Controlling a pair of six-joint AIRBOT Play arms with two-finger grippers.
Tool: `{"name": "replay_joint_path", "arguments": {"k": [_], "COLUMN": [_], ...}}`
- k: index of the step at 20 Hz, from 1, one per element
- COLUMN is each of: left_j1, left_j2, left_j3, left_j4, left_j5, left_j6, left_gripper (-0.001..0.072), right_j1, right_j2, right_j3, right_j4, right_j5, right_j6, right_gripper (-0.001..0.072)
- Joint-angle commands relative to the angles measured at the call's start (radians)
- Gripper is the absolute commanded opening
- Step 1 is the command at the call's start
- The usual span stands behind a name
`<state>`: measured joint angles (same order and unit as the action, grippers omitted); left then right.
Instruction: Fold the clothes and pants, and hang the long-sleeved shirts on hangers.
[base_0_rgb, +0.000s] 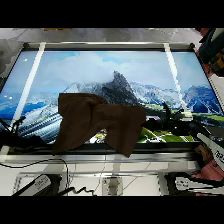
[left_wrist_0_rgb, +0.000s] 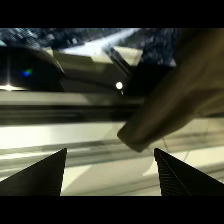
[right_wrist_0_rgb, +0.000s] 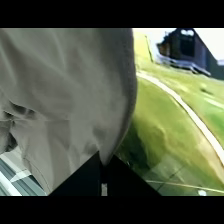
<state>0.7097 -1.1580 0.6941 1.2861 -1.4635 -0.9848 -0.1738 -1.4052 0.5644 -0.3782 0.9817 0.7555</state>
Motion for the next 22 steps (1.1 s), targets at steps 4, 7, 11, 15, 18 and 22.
{"name": "replay_joint_path", "arguments": {"k": [4,7,11,15,18,22], "left_j1": [0.009,0.009,0.009,0.009,0.008,-0.031], "left_j2": [-0.001,-0.001,0.000,0.000,0.000,0.000], "left_j3": [-0.138,-0.177,-0.181,-0.181,-0.181,-0.184], "left_j4": [-0.020,-0.100,-0.154,-0.173,-0.192,-0.200], "left_j5": [0.016,0.072,0.111,0.130,0.148,0.141], "left_j6": [0.035,0.036,0.036,0.036,0.036,0.035], "left_gripper": [0.0581,0.0582,0.0583,0.0583,0.0583,0.0583], "right_j1": [0.000,0.000,-0.055,-0.181,-0.243,-0.241], "right_j2": [0.001,0.003,0.043,0.116,0.158,0.161], "right_j3": [0.001,0.001,0.047,0.147,0.210,0.214], "right_j4": [0.008,0.008,-0.020,-0.186,-0.360,-0.372], "right_j5": [-0.006,-0.018,-0.032,-0.005,0.047,0.046], "right_j6": [-0.017,-0.043,-0.068,0.008,0.060,0.071], "right_gripper": [0.0016,0.0015,0.0014,0.0014,0.0014,0.0014]}}
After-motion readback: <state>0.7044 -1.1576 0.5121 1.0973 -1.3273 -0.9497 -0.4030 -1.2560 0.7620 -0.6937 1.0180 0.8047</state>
